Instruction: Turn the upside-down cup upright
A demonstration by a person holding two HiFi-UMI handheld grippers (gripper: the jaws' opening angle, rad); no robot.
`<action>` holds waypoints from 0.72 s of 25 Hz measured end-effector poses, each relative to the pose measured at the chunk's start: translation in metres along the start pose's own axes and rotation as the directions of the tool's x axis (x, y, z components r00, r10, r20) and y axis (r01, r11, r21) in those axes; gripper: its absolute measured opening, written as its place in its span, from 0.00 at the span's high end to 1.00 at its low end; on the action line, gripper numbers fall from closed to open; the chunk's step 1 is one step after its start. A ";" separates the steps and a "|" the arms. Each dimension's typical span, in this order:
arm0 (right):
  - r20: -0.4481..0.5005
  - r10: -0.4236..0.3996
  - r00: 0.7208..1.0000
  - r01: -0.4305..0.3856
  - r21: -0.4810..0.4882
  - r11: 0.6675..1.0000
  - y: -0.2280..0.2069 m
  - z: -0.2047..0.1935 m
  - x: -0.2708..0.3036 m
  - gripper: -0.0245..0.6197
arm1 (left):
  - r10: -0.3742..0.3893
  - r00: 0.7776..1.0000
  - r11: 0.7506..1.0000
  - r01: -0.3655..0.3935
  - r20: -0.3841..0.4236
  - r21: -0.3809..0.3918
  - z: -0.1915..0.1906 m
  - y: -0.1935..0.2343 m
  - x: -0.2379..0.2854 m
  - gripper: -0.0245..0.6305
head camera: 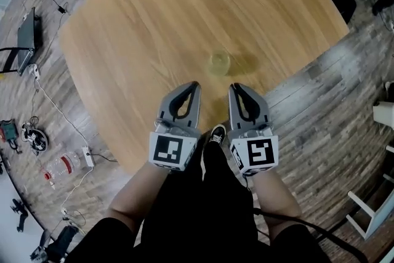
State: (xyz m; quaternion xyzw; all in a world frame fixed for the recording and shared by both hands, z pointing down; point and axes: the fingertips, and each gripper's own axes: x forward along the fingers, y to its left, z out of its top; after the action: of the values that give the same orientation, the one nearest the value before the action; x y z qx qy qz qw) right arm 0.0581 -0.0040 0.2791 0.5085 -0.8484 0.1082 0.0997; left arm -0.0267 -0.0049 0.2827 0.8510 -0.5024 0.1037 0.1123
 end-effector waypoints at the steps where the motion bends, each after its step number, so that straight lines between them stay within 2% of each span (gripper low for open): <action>1: -0.008 0.000 1.000 0.000 -0.002 1.000 -0.002 -0.007 0.009 0.94 | -0.003 1.000 1.000 0.003 -0.005 0.000 -0.006 0.006 0.009 0.95; 4: -0.036 0.026 0.999 -0.027 -0.012 1.000 -0.007 -0.025 0.032 0.93 | -0.003 1.000 1.000 0.003 -0.014 -0.015 -0.021 0.020 0.030 0.95; 5: -0.045 0.043 0.998 -0.044 -0.010 0.999 -0.008 -0.030 0.038 0.90 | -0.006 1.000 1.000 0.006 -0.015 -0.019 -0.025 0.024 0.036 0.95; 8: -0.075 0.098 0.992 -0.098 -0.002 0.995 -0.010 -0.044 0.054 0.69 | -0.017 0.999 1.000 0.017 -0.027 -0.015 -0.040 0.031 0.050 0.95; 10: -0.095 0.122 0.988 -0.122 -0.001 0.992 -0.011 -0.054 0.067 0.62 | -0.027 0.999 0.999 0.026 -0.038 -0.019 -0.052 0.034 0.059 0.95; 18: -0.214 0.171 0.962 -0.182 -0.035 0.983 -0.012 -0.091 0.112 0.50 | -0.019 0.996 0.999 0.016 -0.089 -0.037 -0.091 0.048 0.073 0.94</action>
State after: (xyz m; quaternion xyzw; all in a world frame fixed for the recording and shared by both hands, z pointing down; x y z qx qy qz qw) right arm 0.0216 -0.0779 0.3989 0.4137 -0.8776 0.1467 0.1927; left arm -0.0400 -0.0616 0.3951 0.8478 -0.4911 0.1314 0.1508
